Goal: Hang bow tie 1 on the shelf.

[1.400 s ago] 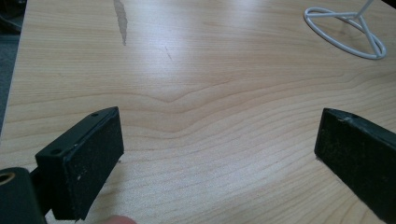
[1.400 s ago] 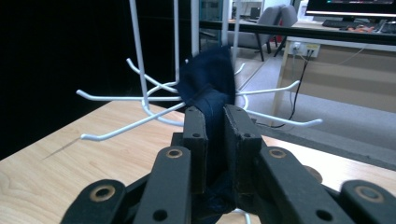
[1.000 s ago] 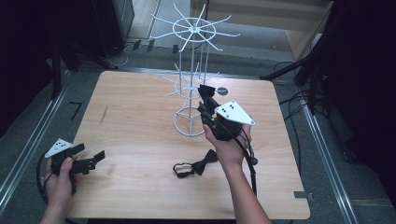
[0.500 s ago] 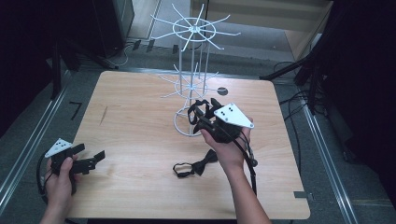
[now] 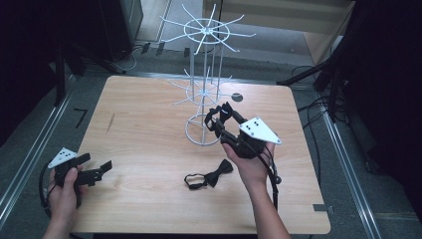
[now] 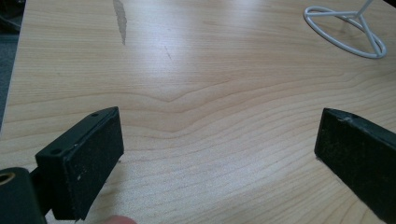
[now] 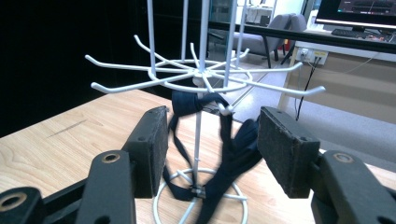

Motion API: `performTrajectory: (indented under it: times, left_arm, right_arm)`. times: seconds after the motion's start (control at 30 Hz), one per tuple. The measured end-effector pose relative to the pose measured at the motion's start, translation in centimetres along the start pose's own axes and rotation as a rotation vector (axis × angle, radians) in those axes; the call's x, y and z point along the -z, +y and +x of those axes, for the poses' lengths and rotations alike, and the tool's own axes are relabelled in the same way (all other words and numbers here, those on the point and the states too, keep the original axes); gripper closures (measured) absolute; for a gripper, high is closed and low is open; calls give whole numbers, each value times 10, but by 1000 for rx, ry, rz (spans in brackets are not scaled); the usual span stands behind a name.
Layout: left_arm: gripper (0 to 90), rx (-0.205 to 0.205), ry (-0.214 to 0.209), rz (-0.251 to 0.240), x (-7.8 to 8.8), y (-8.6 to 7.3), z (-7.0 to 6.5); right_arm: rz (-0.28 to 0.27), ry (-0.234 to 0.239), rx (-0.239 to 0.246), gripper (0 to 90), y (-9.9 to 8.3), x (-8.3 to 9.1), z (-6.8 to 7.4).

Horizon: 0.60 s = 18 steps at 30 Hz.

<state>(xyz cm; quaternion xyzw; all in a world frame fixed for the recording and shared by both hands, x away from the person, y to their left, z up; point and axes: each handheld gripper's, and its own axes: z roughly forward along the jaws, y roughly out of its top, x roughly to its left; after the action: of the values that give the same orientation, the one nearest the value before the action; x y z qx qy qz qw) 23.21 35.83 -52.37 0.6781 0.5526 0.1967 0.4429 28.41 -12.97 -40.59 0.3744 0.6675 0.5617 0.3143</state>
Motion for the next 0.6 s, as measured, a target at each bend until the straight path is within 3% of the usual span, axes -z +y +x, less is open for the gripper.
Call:
performTrajectory:
  times: [0.6]
  left_arm:
    - [16,-3,-3,8,0,0,-1]
  right_arm:
    - [23,-5,-49,443,-25,13,-12]
